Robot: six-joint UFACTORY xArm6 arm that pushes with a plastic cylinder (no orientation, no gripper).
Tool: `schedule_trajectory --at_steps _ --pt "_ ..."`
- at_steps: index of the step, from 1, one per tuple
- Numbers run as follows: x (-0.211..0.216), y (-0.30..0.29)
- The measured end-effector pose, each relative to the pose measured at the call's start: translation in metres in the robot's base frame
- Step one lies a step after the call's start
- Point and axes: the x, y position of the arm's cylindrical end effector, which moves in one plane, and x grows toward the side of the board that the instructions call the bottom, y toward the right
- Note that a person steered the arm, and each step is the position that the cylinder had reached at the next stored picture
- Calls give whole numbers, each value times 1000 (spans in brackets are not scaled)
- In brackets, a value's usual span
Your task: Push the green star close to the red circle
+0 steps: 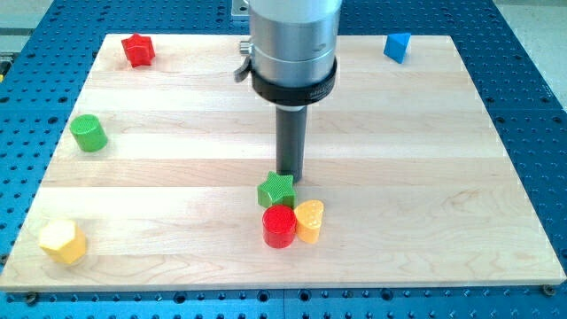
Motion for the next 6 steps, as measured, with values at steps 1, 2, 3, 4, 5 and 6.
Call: schedule_trajectory --at_steps 1,2,3,4,5,6 --pt "-12 -36" --pt "-45 3" --pt "-3 14" --pt "5 14" --pt "25 14" --pt "25 11"
